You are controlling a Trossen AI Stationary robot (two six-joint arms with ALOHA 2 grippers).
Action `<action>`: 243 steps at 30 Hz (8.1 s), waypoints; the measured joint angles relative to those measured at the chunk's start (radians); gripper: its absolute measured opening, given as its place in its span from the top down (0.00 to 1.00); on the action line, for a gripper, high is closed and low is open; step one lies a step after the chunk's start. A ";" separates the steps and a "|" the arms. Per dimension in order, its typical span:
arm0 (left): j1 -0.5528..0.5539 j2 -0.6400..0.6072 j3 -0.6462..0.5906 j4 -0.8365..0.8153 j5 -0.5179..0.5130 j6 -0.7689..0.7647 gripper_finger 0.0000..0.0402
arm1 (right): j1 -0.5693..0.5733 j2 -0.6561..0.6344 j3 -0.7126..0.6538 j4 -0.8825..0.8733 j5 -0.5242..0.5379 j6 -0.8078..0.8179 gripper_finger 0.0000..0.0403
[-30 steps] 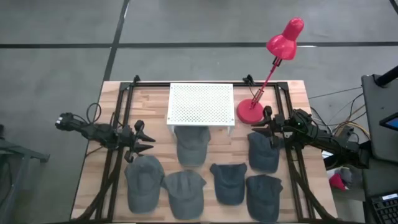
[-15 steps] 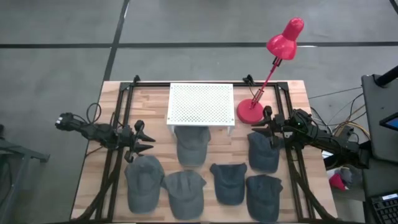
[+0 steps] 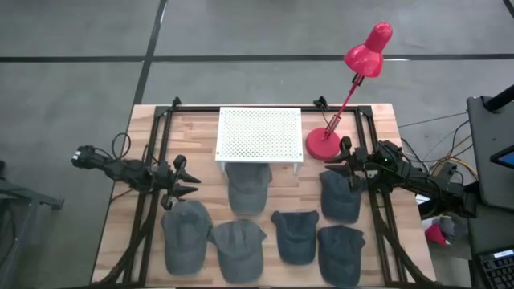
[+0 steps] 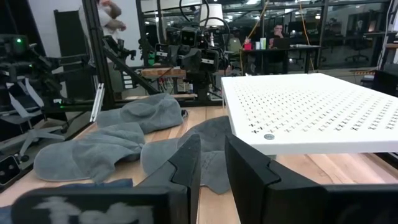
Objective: Pick & Place hat
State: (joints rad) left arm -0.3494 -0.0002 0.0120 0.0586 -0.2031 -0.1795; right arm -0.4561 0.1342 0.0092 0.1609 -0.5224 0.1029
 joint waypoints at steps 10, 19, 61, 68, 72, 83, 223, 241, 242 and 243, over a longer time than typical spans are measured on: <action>0.000 0.000 0.000 0.000 0.000 0.000 0.68 | 0.000 0.000 0.000 0.000 0.000 0.000 0.79; 0.000 0.000 0.000 0.000 0.000 0.000 0.68 | 0.000 0.000 0.000 0.000 0.007 -0.018 0.80; 0.000 0.000 0.000 0.001 -0.004 -0.300 0.68 | 0.000 0.000 0.000 0.019 0.052 0.756 0.82; 0.000 0.000 0.000 0.001 -0.004 -0.278 0.68 | 0.016 0.001 0.071 0.128 -0.047 0.765 0.83; 0.000 0.000 0.000 0.001 -0.004 -0.266 0.68 | 0.033 0.023 0.247 -0.028 -0.050 0.663 0.83; 0.000 0.000 0.000 0.000 -0.004 -0.180 0.68 | 0.035 0.349 0.821 -1.273 0.307 0.420 0.83; 0.000 0.000 0.000 -0.010 -0.004 -0.030 0.68 | 0.646 0.858 1.038 -1.143 0.553 0.947 0.97; 0.000 0.000 -0.001 -0.007 -0.004 -0.030 0.68 | 0.460 1.208 1.456 -1.067 0.595 0.758 0.97; 0.000 0.000 -0.001 -0.006 -0.004 -0.030 0.68 | 0.440 1.232 1.479 -1.071 0.593 0.743 0.97; 0.000 0.000 0.000 -0.006 -0.004 -0.030 0.68 | 0.419 1.256 1.501 -1.072 0.592 0.731 0.97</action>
State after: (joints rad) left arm -0.3492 -0.0002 0.0116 0.0521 -0.2073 -0.2092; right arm -0.0367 1.3906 1.5100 -0.9115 0.0692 0.8341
